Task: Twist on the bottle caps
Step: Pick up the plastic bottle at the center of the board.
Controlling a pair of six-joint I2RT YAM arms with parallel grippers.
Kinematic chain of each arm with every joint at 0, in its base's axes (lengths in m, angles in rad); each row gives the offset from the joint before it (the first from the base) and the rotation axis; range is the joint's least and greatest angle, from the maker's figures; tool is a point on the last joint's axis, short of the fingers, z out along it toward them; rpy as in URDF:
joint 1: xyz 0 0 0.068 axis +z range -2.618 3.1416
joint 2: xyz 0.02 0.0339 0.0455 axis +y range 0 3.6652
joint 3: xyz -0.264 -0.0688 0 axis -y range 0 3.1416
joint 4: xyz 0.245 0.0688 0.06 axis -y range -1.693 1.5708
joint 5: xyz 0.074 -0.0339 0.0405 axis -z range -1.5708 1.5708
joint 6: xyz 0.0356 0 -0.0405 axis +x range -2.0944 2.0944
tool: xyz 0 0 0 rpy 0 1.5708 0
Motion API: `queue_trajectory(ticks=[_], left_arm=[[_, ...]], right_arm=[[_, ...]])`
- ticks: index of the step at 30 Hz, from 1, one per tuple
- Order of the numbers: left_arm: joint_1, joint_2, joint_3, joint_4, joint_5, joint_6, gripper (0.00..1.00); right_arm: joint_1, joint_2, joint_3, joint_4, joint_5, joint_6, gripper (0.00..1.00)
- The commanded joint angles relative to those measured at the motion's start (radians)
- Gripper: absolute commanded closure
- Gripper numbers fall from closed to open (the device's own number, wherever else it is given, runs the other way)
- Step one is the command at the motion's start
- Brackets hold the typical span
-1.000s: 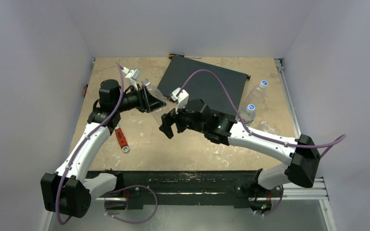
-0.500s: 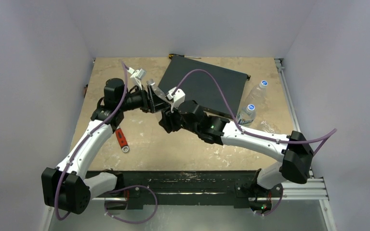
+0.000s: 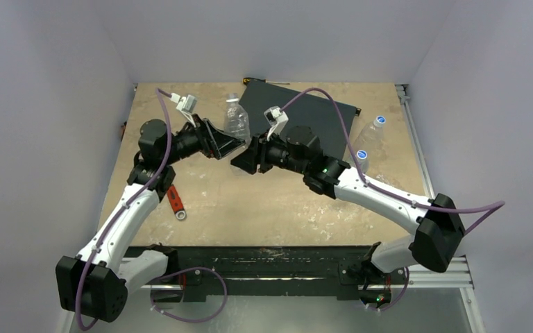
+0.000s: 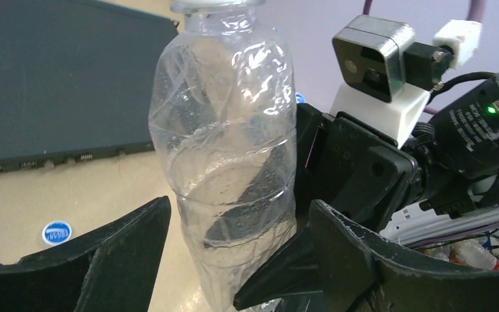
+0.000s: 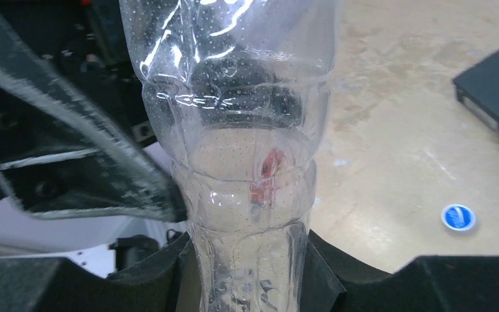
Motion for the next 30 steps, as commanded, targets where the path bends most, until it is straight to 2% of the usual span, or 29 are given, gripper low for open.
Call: queue_trajectory(ticks=[1, 7, 10, 15, 17, 19, 21, 23, 27, 30], left_arm=[[-0.002, -0.012, -0.036, 0.210, -0.021, -0.089, 0.22], [-0.002, -0.020, -0.108, 0.376, -0.074, -0.159, 0.24], [-0.002, -0.027, -0.138, 0.427, -0.091, -0.187, 0.29], [-0.002, -0.013, -0.129, 0.355, -0.100, -0.143, 0.49], [-0.002, -0.022, -0.128, 0.327, -0.127, -0.120, 0.54], [-0.002, -0.029, -0.119, 0.283, -0.149, -0.078, 0.60], [-0.002, -0.029, -0.093, 0.214, -0.158, -0.012, 0.61], [-0.002, -0.030, -0.054, 0.119, -0.186, 0.082, 0.62], [-0.002, -0.037, 0.042, -0.114, -0.309, 0.291, 0.62], [-0.002, -0.051, 0.093, -0.231, -0.432, 0.398, 0.62]], right_arm=[[0.003, -0.024, -0.018, 0.155, -0.164, 0.080, 0.62], [0.003, -0.015, -0.053, 0.224, -0.206, 0.128, 0.62], [0.003, -0.016, -0.068, 0.234, -0.185, 0.135, 0.62], [0.003, -0.019, -0.074, 0.228, -0.149, 0.120, 0.59], [0.003, -0.025, -0.065, 0.188, -0.081, 0.086, 0.56], [0.004, -0.028, -0.053, 0.141, -0.044, 0.059, 0.45], [0.004, -0.034, -0.038, 0.075, -0.002, 0.028, 0.21], [0.004, -0.053, -0.029, 0.020, 0.063, 0.002, 0.04], [0.004, -0.084, 0.003, -0.108, 0.190, -0.043, 0.02], [0.004, -0.023, 0.063, -0.237, 0.323, -0.081, 0.02]])
